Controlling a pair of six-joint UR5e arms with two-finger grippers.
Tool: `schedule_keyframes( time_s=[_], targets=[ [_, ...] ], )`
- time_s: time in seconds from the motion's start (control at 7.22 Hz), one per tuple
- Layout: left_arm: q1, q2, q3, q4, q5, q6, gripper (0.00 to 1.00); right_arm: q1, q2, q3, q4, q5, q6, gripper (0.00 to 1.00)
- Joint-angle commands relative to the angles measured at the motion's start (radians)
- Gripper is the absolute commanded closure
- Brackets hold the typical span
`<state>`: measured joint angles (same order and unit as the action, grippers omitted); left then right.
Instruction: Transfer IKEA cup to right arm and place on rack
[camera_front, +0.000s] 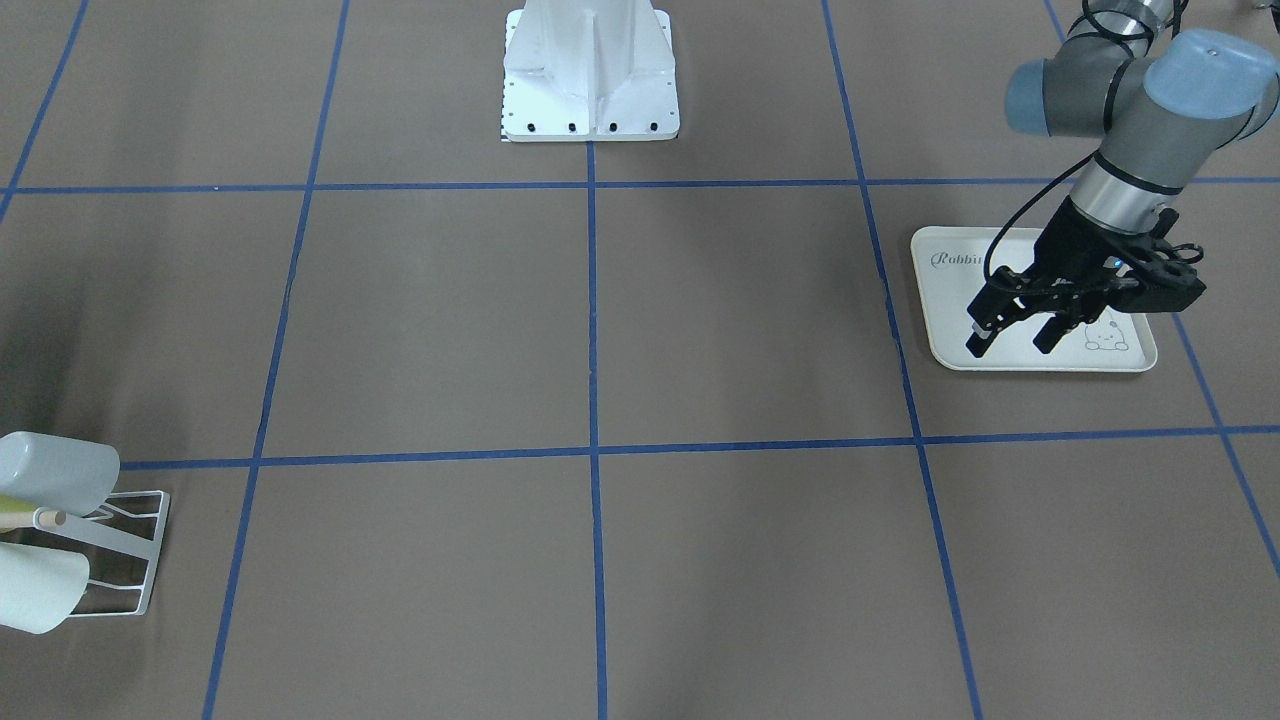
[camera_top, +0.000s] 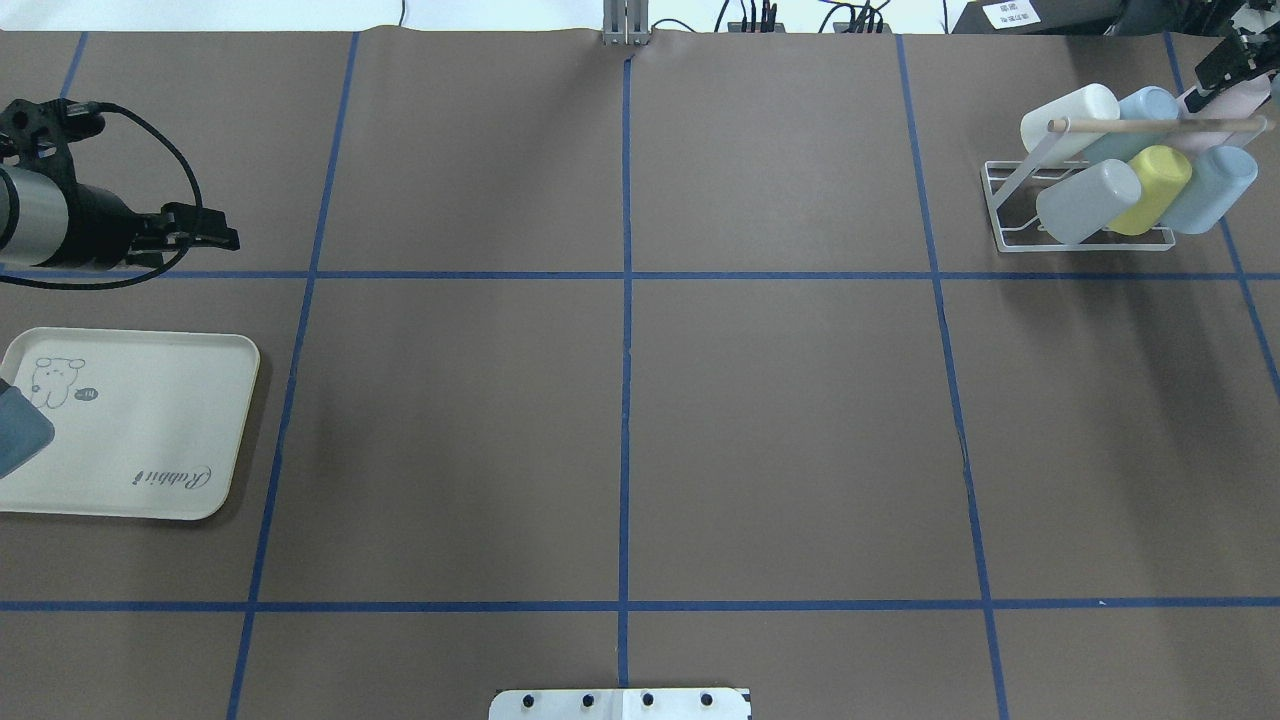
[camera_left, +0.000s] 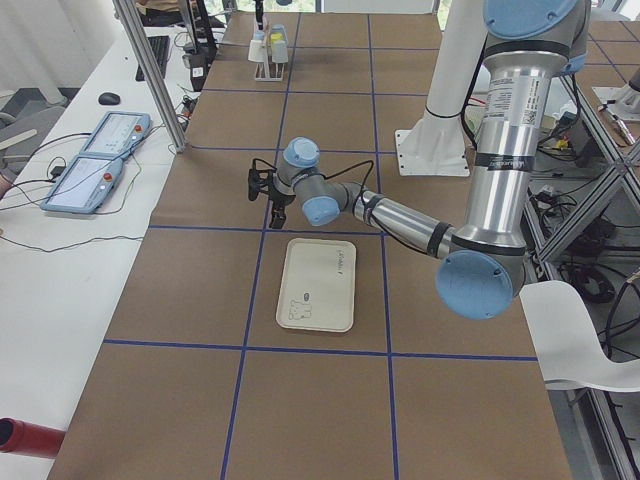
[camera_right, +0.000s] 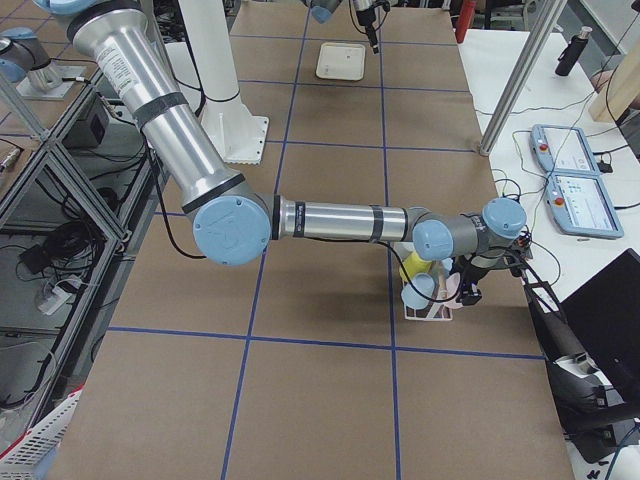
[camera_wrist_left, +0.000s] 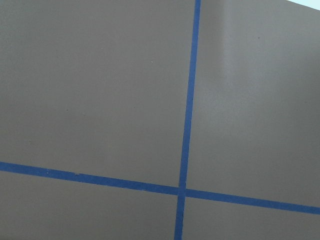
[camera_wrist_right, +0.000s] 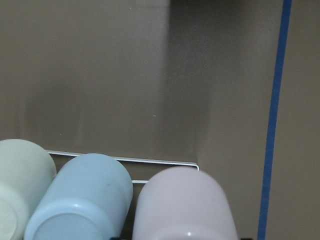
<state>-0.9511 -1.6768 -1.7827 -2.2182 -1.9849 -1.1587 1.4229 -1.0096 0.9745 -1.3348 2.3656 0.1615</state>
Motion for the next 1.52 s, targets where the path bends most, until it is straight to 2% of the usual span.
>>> schedule_keyframes(
  time_s=[0.0, 0.14, 0.28, 0.55, 0.69, 0.83, 0.97, 1.11, 1.25, 1.39],
  targets=[
    [-0.055, 0.003, -0.007, 0.041, -0.011, 0.119, 0.00, 0.001, 0.008, 0.003, 0.000, 0.001, -0.002, 0.01],
    [-0.075, 0.006, -0.041, 0.136, -0.009, 0.217, 0.00, 0.011, 0.017, 0.031, -0.007, 0.004, 0.006, 0.01],
    [-0.096, 0.081, -0.084, 0.173, -0.008, 0.322, 0.00, 0.024, 0.002, 0.085, -0.009, 0.006, 0.009, 0.01],
    [-0.121, 0.185, -0.093, 0.175, -0.046, 0.486, 0.00, 0.037, -0.093, 0.285, -0.111, 0.001, 0.019, 0.01],
    [-0.186, 0.230, -0.081, 0.179, -0.127, 0.622, 0.00, 0.037, -0.198, 0.414, -0.112, -0.017, 0.023, 0.01],
    [-0.268, 0.244, -0.061, 0.230, -0.222, 0.728, 0.00, 0.039, -0.286, 0.519, -0.113, -0.020, 0.039, 0.01],
    [-0.360, 0.244, -0.058, 0.317, -0.276, 0.848, 0.00, 0.037, -0.361, 0.600, -0.110, -0.025, 0.093, 0.01],
    [-0.429, 0.246, -0.060, 0.418, -0.304, 0.979, 0.00, 0.037, -0.427, 0.662, -0.107, -0.025, 0.111, 0.01],
    [-0.464, 0.250, -0.060, 0.466, -0.331, 1.051, 0.00, 0.036, -0.472, 0.697, -0.103, -0.023, 0.110, 0.01],
    [-0.477, 0.250, -0.055, 0.500, -0.365, 1.050, 0.00, 0.036, -0.503, 0.702, -0.078, -0.013, 0.096, 0.01]
  ],
)
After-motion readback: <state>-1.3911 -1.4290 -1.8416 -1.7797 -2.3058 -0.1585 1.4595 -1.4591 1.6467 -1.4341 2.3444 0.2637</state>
